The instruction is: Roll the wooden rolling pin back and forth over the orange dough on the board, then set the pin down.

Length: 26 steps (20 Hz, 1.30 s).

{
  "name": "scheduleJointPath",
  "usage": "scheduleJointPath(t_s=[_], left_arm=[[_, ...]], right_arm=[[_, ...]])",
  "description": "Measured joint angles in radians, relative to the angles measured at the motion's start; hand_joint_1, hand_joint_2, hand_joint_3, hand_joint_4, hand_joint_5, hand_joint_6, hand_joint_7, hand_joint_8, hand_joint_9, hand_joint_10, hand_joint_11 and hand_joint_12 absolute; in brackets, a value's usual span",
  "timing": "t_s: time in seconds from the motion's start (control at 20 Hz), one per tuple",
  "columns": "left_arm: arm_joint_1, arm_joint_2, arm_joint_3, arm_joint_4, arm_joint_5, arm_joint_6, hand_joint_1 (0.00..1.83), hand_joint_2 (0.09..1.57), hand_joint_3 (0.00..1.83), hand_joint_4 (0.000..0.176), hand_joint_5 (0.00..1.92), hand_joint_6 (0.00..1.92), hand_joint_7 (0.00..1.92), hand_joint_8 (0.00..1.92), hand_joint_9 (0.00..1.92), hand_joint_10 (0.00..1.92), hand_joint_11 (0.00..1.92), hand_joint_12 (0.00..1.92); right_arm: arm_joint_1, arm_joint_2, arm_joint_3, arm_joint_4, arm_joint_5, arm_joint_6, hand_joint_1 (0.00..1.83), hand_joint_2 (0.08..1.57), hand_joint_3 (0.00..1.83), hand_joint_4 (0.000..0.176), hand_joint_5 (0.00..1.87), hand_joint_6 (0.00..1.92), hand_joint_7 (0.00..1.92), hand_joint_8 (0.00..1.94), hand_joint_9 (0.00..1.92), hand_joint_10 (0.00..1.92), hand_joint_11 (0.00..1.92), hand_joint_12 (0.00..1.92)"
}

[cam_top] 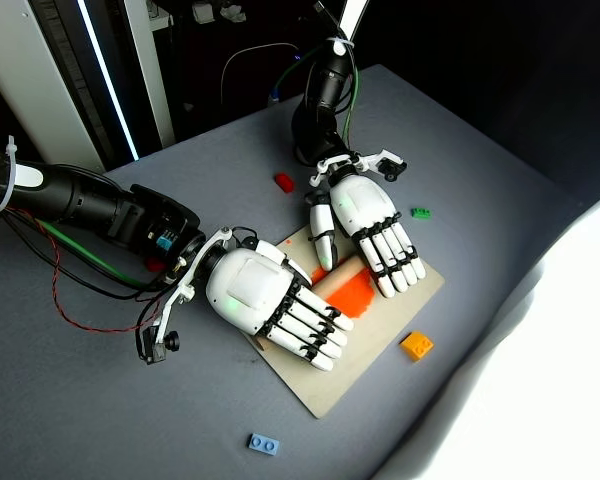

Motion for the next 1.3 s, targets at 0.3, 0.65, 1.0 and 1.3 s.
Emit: scheduleJointPath(t_s=[0.3,0.65,1.0,1.3], left_arm=[[-0.014,-0.007,0.026,0.002,0.022,-0.009,0.00,1.49,0.01,0.000,0.02,0.01,0.05,0.01,0.02,0.01,0.00,0.00],[-0.032,-0.020,0.059,0.003,0.050,-0.017,0.00,1.49,0.01,0.000,0.02,0.01,0.04,0.00,0.02,0.00,0.00,0.00],[-0.037,-0.032,0.089,0.011,0.061,-0.034,0.00,1.49,0.01,0.000,0.00,0.00,0.03,0.00,0.00,0.00,0.00,0.00],[-0.048,-0.046,0.115,0.014,0.076,-0.042,0.00,1.49,0.00,0.000,0.00,0.00,0.01,0.00,0.00,0.00,0.00,0.00]], right_arm=[[0.001,-0.003,0.023,-0.003,-0.009,0.020,0.00,1.57,0.14,0.000,0.12,0.00,0.10,0.00,0.04,0.00,0.00,0.14],[0.007,-0.005,0.046,-0.003,-0.029,0.050,0.00,1.57,0.14,0.000,0.11,0.00,0.09,0.00,0.03,0.00,0.00,0.12],[0.018,-0.031,0.094,-0.012,-0.042,0.064,0.00,1.57,0.13,0.000,0.10,0.00,0.08,0.00,0.02,0.00,0.00,0.08],[0.025,-0.039,0.126,-0.010,-0.049,0.077,0.00,1.57,0.13,0.000,0.09,0.00,0.08,0.00,0.02,0.00,0.00,0.08]])
